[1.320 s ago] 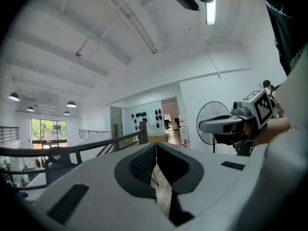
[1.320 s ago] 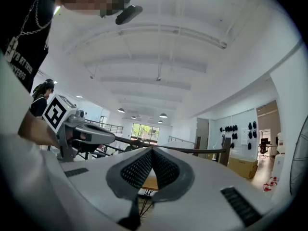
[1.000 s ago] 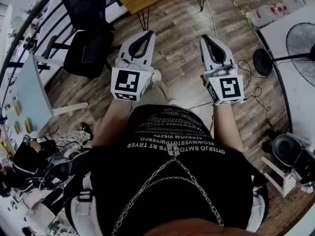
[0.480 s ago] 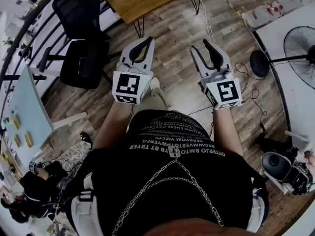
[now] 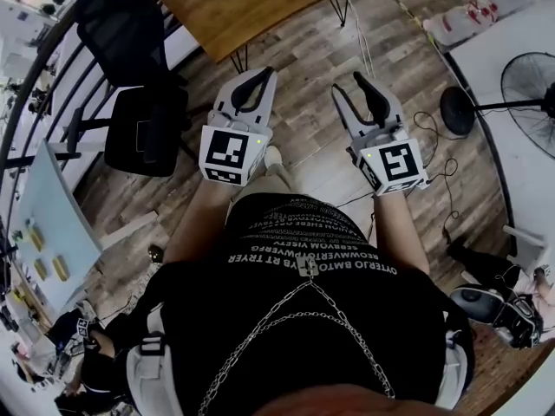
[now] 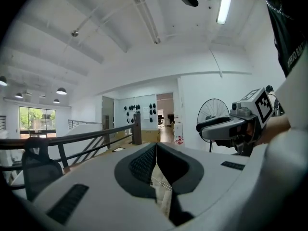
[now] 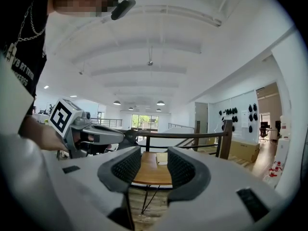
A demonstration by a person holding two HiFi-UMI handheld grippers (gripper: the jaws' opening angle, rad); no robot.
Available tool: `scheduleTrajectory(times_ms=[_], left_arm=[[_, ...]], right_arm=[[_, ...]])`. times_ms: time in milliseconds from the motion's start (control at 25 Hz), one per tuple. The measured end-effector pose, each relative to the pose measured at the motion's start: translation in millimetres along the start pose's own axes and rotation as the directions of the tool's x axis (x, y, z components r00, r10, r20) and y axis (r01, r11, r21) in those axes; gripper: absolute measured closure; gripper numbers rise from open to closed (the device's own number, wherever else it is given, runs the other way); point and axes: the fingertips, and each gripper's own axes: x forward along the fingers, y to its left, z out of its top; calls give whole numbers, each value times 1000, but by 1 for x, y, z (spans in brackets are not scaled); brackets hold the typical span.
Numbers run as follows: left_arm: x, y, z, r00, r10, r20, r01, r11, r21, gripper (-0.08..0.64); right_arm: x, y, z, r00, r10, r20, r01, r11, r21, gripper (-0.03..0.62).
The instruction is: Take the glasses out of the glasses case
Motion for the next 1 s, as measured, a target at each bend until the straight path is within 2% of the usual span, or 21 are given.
scheduleTrajectory(times_ms=[360, 600, 880, 1000], left_arm=[[41, 22, 6, 998, -59, -19, 59, 998, 2, 531], [60, 49, 11, 996, -90, -14, 90, 996, 6, 531], [71, 100, 8, 998, -65, -1, 65, 998, -12, 531], [79, 109, 5, 998, -66, -6, 65, 997, -38, 531]], right_arm=[[46, -27, 0, 999, -26, -48, 25, 1000, -18, 495], [77, -36, 0, 996, -48, -72, 47, 999, -26, 499], [103, -39, 4, 993, -86, -87, 83, 996, -35, 499], [105, -40, 5, 992, -94, -88, 91, 995, -38, 499]])
